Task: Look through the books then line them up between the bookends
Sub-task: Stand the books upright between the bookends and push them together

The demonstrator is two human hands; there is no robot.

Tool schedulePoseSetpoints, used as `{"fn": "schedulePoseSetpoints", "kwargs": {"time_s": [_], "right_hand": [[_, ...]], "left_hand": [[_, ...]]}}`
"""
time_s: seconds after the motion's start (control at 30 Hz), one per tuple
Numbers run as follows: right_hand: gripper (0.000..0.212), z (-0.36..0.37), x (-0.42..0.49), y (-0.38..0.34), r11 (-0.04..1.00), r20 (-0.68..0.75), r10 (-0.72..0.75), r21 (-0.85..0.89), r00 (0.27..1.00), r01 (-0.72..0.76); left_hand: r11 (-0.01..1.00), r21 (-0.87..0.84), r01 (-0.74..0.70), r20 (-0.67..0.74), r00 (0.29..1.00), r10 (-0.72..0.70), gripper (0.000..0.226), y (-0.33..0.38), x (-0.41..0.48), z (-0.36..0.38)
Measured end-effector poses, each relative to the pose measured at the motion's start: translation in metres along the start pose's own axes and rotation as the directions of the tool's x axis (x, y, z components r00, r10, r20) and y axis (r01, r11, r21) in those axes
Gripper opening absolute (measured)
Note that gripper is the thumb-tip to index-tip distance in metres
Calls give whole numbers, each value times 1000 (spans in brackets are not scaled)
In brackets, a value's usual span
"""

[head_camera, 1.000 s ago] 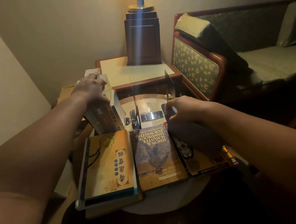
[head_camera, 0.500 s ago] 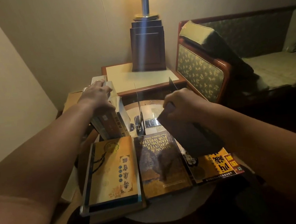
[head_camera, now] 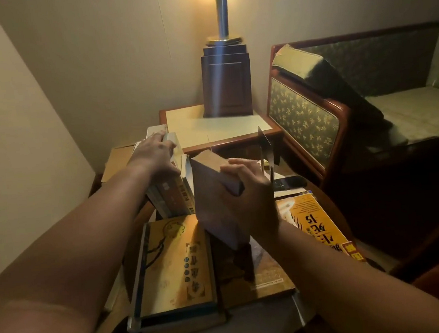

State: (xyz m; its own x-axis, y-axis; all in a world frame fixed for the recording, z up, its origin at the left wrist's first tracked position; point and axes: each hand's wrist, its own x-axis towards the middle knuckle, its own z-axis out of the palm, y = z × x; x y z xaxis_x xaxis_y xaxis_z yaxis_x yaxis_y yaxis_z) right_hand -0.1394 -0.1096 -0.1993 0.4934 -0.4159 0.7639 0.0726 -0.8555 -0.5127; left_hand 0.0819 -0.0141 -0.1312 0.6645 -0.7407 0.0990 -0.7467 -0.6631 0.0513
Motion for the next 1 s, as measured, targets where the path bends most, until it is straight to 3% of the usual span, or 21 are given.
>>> {"fn": "schedulePoseSetpoints", "kwargs": {"time_s": [0.07,0.13,0.23,0.33,0.4,0.67,0.87,1.0], "right_hand": [[36,0,3,-4,994,35,88,-68,995,-86],[39,-9,21,-8,974,192,168,-185,967,-132],[49,-26,56,-19,926,515,274,-369,812,-78],[61,-26,74,-28,898,673,331,-441,662,-1],[66,-22,74,-31,914,722,326,-407,610,-6],[54,-18,70,-34,939,580,301,-321,757,-126],[49,-21,108,-67,953,415,87,-300,906,46],[35,-20,142,-80,954,351,120,-300,929,-11]], "left_hand": [[1000,4,-1,-4,1000,1,73,0,0,1],[1000,-1,-2,-10,1000,2,73,1,0,1],[1000,1,-9,-5,1000,9,74,-2,3,3],[1000,3,-7,1,1000,7,75,-3,4,4],[1000,5,-3,1,1000,3,75,-2,4,4],[1000,5,-12,2,1000,12,73,-2,3,4],[999,26,-28,13,1000,28,64,0,3,1],[999,30,-35,-23,999,36,46,4,4,2]]}}
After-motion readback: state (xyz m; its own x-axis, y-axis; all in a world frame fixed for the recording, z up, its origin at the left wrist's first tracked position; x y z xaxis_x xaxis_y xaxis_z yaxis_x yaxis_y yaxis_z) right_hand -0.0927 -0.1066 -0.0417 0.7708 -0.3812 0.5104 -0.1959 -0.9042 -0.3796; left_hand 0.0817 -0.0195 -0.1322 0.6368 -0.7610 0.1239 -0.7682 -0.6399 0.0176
